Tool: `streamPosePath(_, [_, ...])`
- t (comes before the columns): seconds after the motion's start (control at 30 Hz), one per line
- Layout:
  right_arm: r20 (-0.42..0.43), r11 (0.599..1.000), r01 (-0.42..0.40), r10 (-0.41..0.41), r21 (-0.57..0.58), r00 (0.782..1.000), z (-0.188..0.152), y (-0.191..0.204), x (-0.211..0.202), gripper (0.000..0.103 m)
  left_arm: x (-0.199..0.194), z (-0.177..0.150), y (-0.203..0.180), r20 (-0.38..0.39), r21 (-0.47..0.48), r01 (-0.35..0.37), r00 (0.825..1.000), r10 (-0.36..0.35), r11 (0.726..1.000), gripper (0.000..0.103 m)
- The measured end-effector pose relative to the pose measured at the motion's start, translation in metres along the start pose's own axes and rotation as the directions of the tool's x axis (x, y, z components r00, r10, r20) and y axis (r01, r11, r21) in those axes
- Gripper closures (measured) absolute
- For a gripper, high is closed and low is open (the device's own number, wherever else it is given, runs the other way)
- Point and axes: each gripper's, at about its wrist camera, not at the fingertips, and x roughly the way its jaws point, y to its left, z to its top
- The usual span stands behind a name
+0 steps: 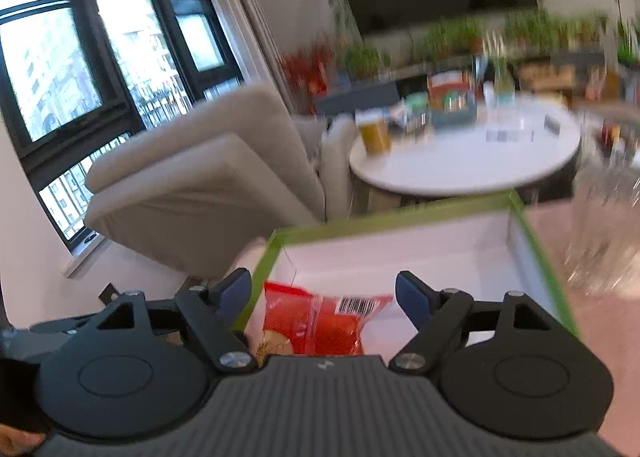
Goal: Organize snacks
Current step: 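Carry the red bread bag into the green box and release it, then lower the left tool onto the yellow-and-red snack bag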
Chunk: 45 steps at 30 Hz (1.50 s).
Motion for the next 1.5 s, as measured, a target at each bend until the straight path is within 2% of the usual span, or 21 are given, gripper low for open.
streamPosePath(0.1, [0.048,0.997,0.003,0.001,-0.077,0.999,-0.009,0.007,-0.028,0.036,-0.024,-0.011,0.007,0.009,-0.012,-0.028,1.0,0.029,1.0,0.017])
streamPosePath(0.23, [0.065,0.987,-0.002,0.013,-0.162,0.998,-0.024,0.016,-0.053,0.036,-0.055,-0.035,0.024,0.006,-0.046,-0.086,0.996,0.086,0.995,0.017])
streamPosePath(0.3, [0.045,0.984,-0.024,0.032,-0.178,0.998,-0.034,0.02,-0.064,0.036,-0.072,-0.051,0.033,0.004,-0.082,-0.117,0.993,0.117,0.99,0.016])
streamPosePath(0.47, [-0.055,0.976,-0.077,0.067,-0.202,0.996,-0.05,0.035,-0.061,0.036,-0.102,-0.091,0.052,-0.044,-0.157,-0.159,0.987,0.154,0.975,0.015])
streamPosePath(0.57, [-0.095,0.977,-0.087,0.07,-0.194,0.993,-0.06,0.043,-0.06,0.036,-0.109,-0.114,0.059,-0.093,-0.168,-0.156,0.986,0.142,0.973,0.015])
streamPosePath(0.7, [-0.118,0.979,-0.098,0.078,-0.176,0.99,-0.07,0.051,-0.069,0.036,-0.115,-0.14,0.065,-0.141,-0.166,-0.185,0.977,0.162,0.969,0.015])
streamPosePath(0.83, [-0.108,0.979,-0.076,0.056,-0.192,0.993,-0.076,0.053,-0.079,0.036,-0.121,-0.156,0.068,-0.153,-0.193,-0.124,0.984,0.095,0.973,0.015])
streamPosePath(0.97, [-0.105,0.982,-0.066,0.048,-0.175,0.993,-0.082,0.05,-0.084,0.036,-0.111,-0.163,0.056,-0.149,-0.16,-0.072,0.988,0.048,0.984,0.016])
streamPosePath(1.1, [-0.112,0.983,-0.054,0.035,-0.175,0.993,-0.084,0.048,-0.081,0.036,-0.093,-0.159,0.037,-0.155,-0.112,0.026,0.987,-0.044,0.993,0.027])
streamPosePath(1.2, [-0.124,0.987,-0.04,0.021,-0.153,0.992,-0.085,0.043,-0.074,0.036,-0.074,-0.151,0.02,-0.167,-0.094,0.078,0.982,-0.093,0.992,0.03])
streamPosePath(1.33, [-0.139,0.993,-0.026,0.01,-0.119,0.99,-0.088,0.036,-0.071,0.036,-0.059,-0.141,-0.005,-0.197,-0.081,0.067,0.977,-0.082,0.994,0.03])
streamPosePath(1.5, [-0.148,0.992,-0.03,0.012,-0.121,0.989,-0.091,0.032,-0.071,0.036,-0.078,-0.143,-0.005,-0.161,-0.061,0.048,0.985,-0.057,0.997,0.027])
